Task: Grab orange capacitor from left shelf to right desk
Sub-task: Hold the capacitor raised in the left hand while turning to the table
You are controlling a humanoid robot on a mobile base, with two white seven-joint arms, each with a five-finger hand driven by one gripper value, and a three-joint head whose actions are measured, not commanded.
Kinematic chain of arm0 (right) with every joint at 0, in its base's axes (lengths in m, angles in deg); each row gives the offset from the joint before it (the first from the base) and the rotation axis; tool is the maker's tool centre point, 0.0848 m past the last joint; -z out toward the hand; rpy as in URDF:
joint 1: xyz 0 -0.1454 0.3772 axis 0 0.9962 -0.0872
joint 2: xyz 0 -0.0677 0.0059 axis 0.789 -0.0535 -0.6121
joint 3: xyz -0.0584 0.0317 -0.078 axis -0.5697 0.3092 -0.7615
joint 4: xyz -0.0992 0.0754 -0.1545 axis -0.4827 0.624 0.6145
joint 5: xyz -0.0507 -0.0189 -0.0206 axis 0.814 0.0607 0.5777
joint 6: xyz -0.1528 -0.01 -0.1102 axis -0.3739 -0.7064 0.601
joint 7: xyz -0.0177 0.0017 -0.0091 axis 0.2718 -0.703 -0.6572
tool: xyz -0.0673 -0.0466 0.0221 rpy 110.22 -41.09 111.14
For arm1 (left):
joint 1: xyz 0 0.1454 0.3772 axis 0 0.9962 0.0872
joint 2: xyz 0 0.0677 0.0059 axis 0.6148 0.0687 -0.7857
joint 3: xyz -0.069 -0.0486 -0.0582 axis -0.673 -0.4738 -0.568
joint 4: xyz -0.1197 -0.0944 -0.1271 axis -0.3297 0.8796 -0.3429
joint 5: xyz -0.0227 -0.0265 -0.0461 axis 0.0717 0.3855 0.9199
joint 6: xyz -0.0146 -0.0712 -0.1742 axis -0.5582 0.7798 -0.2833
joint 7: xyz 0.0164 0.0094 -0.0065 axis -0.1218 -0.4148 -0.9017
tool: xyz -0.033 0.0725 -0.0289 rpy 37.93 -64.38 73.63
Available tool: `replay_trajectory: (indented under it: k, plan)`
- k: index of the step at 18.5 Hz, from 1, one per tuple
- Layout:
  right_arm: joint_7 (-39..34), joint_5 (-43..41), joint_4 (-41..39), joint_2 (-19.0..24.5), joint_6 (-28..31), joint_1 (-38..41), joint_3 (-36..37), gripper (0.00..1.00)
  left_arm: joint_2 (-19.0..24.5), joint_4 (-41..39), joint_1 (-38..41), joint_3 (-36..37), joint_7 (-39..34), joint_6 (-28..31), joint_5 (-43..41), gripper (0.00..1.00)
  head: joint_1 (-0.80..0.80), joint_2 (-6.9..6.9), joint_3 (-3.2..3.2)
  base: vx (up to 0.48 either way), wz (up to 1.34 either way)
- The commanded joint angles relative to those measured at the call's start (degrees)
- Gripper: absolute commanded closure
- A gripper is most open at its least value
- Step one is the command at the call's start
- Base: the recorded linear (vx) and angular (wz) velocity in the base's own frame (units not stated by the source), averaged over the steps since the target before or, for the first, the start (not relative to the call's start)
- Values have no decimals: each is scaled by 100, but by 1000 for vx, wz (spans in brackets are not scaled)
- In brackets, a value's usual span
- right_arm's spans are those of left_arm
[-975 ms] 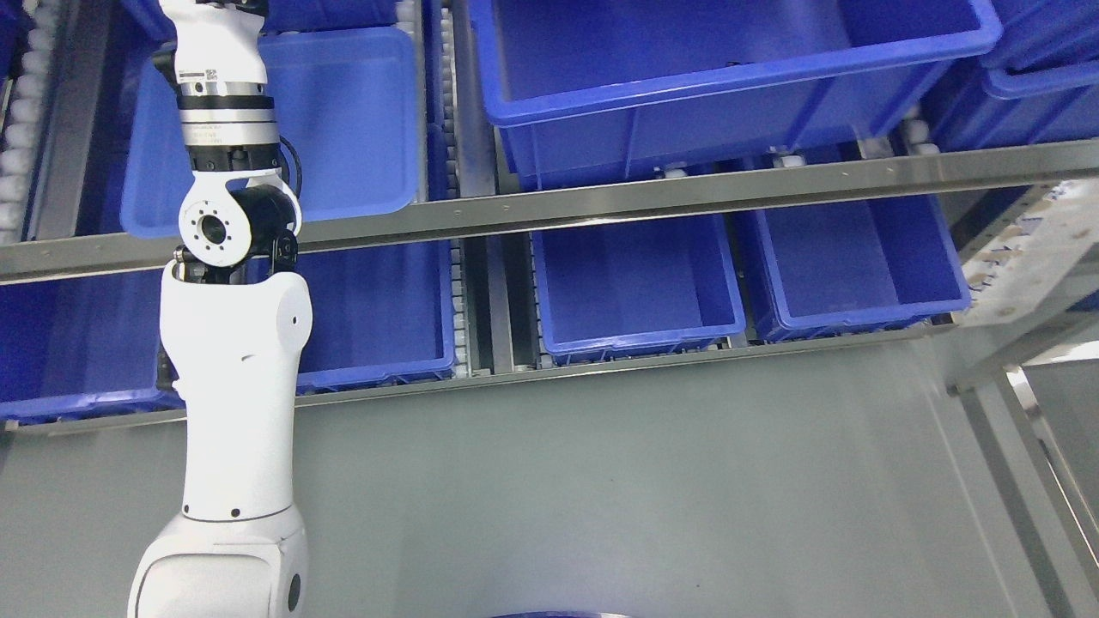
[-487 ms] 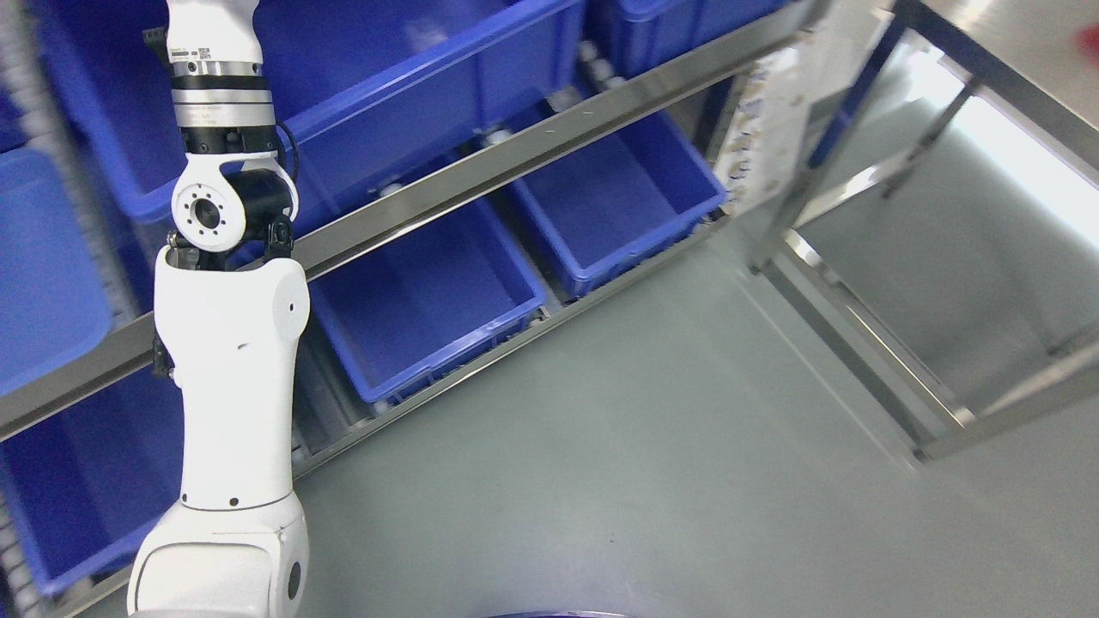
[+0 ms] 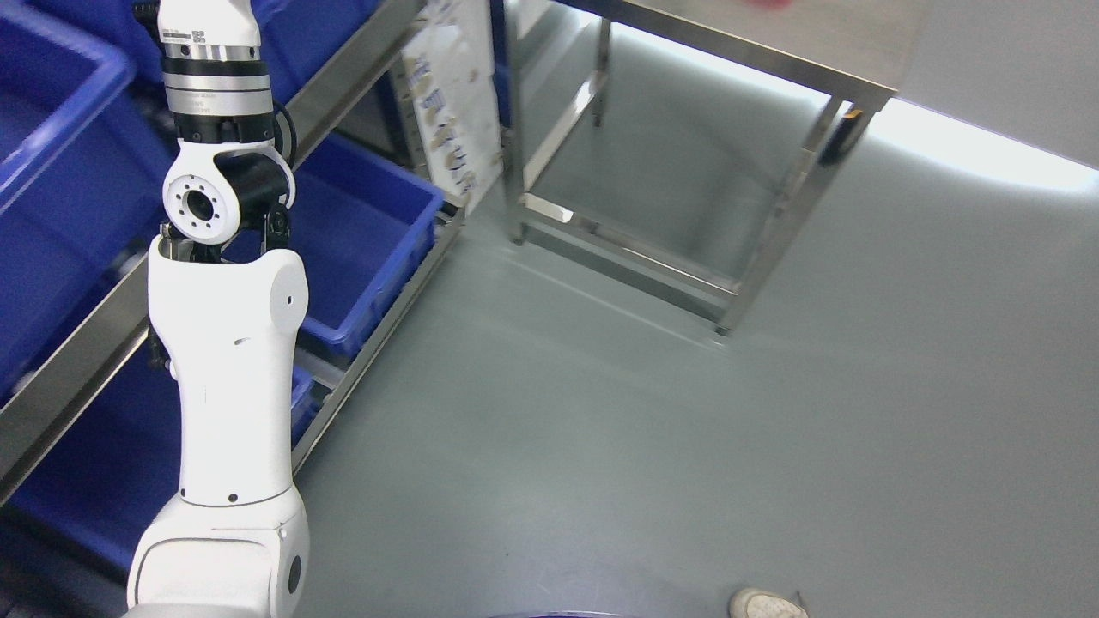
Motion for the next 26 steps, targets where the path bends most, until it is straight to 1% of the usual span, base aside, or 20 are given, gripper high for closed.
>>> replay_trajectory:
  k: [1, 3, 8, 12, 19, 26]
  plan:
    - [-3, 26, -100, -100, -24, 114, 70, 0, 100, -256, 5, 506, -25, -68, 2, 98, 0, 0, 0, 86, -1076]
    - [-3, 26, -100, -100, -24, 114, 70, 0, 100, -256, 58, 550, -25, -95, 2, 98, 0, 0, 17, 110, -984]
    - [-3, 26, -100, -100, -24, 114, 70, 0, 100, -256, 137, 542, -16, -156, 2, 98, 0, 0, 17, 139, -720]
    - [-3, 26, -100, -100, -24, 114, 70, 0, 100, -256, 181, 559, -16, -156, 2, 98, 0, 0, 17, 155, -385]
    - [-3, 26, -100, -100, -24, 114, 70, 0, 100, -238, 181, 559, -7, -156, 2, 98, 0, 1, 17, 224, -69]
    - [-3, 26, -100, -100, -24, 114, 70, 0, 100, -221, 181, 559, -7, -209, 72, 98, 0, 1, 17, 237, 161]
